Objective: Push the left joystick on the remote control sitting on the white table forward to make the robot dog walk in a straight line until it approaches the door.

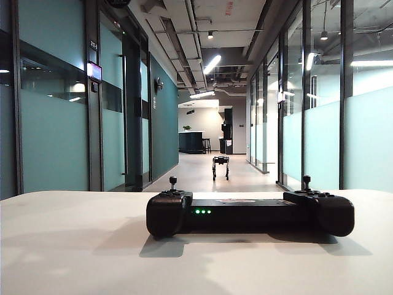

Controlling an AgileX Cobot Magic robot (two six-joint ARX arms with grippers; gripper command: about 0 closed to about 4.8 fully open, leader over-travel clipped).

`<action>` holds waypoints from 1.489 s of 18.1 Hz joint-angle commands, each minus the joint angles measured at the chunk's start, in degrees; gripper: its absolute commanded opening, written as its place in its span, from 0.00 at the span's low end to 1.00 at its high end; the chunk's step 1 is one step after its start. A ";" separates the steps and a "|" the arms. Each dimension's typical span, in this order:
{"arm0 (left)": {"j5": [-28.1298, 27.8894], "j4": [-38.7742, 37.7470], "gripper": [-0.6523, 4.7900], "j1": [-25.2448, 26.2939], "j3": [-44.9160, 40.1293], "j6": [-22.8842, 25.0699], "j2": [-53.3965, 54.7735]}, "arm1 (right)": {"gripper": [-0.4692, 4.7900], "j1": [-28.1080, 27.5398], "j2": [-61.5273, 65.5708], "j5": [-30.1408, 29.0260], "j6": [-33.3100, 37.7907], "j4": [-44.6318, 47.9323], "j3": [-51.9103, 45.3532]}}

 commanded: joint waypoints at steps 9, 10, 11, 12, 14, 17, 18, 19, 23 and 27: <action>-1.03 1.40 0.11 17.86 -8.59 -1.29 -11.72 | 0.09 -0.07 -0.13 0.07 -0.17 0.98 0.35; -1.01 1.40 0.11 19.39 -9.20 -1.29 -12.76 | 0.09 -0.07 -0.13 0.07 -0.17 0.96 0.35; -1.03 1.46 0.11 21.31 -10.16 -1.27 -14.21 | 0.09 -0.07 -0.13 0.07 -0.17 0.96 0.35; -0.98 1.86 0.11 22.60 -10.88 -1.27 -14.12 | 0.09 -0.07 -0.11 0.09 -0.17 0.96 0.35; -1.03 1.68 0.11 24.15 -11.91 -1.25 -14.10 | 0.09 -0.07 -0.17 0.07 -0.17 0.94 0.35; -1.60 1.75 0.11 25.68 -13.57 -0.61 -14.10 | 0.09 -0.02 -0.17 0.07 -0.17 0.92 0.35; -1.90 2.05 0.11 25.86 -14.21 -0.61 -14.10 | 0.09 0.00 -0.17 0.07 -0.17 0.92 0.35; -2.08 2.80 0.11 25.79 -15.13 -0.61 -14.10 | 0.09 0.02 -0.17 0.07 -0.17 0.92 0.35; -2.14 5.51 0.11 25.81 -18.32 -0.61 -14.10 | 0.09 0.02 -0.17 0.07 -0.17 0.92 0.35; -3.41 4.11 0.11 25.79 -19.61 0.02 -14.10 | 0.09 0.02 -0.17 0.07 -0.17 0.92 0.35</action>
